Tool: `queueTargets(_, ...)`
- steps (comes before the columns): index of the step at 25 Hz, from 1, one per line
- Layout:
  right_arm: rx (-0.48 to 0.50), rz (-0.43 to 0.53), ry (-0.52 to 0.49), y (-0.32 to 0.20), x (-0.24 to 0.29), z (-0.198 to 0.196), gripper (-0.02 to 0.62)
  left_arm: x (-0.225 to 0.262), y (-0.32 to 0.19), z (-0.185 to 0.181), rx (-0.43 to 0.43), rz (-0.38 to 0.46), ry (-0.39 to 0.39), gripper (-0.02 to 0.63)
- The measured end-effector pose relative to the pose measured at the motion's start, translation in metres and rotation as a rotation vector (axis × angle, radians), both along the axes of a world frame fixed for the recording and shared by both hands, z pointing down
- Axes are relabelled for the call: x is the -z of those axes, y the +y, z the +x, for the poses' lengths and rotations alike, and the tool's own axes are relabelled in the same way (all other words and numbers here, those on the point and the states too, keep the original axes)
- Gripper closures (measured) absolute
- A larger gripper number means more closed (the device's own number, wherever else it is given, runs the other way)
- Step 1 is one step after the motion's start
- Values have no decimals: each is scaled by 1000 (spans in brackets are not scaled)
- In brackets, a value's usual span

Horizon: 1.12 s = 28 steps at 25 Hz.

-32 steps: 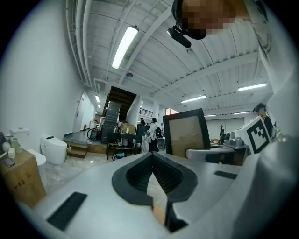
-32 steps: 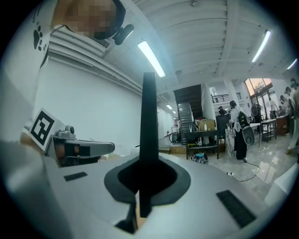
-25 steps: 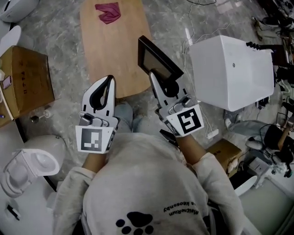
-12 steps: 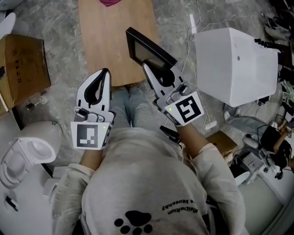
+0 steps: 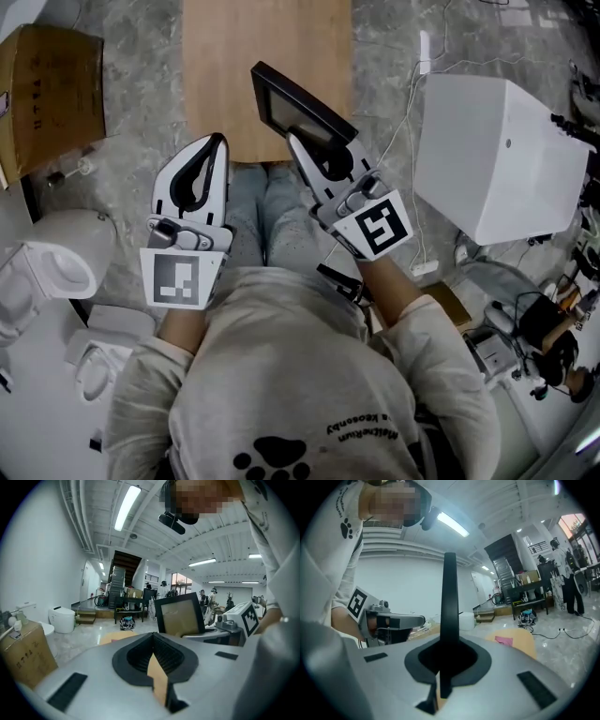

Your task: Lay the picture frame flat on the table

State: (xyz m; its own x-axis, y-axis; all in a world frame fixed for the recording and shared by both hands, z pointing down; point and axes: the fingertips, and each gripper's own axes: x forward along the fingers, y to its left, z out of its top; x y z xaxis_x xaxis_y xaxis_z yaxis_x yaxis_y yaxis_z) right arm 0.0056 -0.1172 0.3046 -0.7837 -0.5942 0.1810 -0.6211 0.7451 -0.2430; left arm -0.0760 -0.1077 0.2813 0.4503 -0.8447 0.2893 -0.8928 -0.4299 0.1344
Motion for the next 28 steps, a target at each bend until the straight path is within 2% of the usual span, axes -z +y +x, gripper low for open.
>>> queueTargets(11, 15, -51, -18, 0, -63, 17, 578, -75, -1, 28, -64, -65, -30, 597)
queueTargets(14, 42, -53, -16, 0, -80, 18, 578, -88, -8, 28, -34, -51, -19, 597)
queueTargets(19, 75, -82, -23, -3, -104, 11, 578, -113, -10, 27, -32, -114, -33, 597)
queueTargets(28, 109, -118, -36, -13, -133, -1, 578, -144, -13, 21, -3, -155, -13, 597)
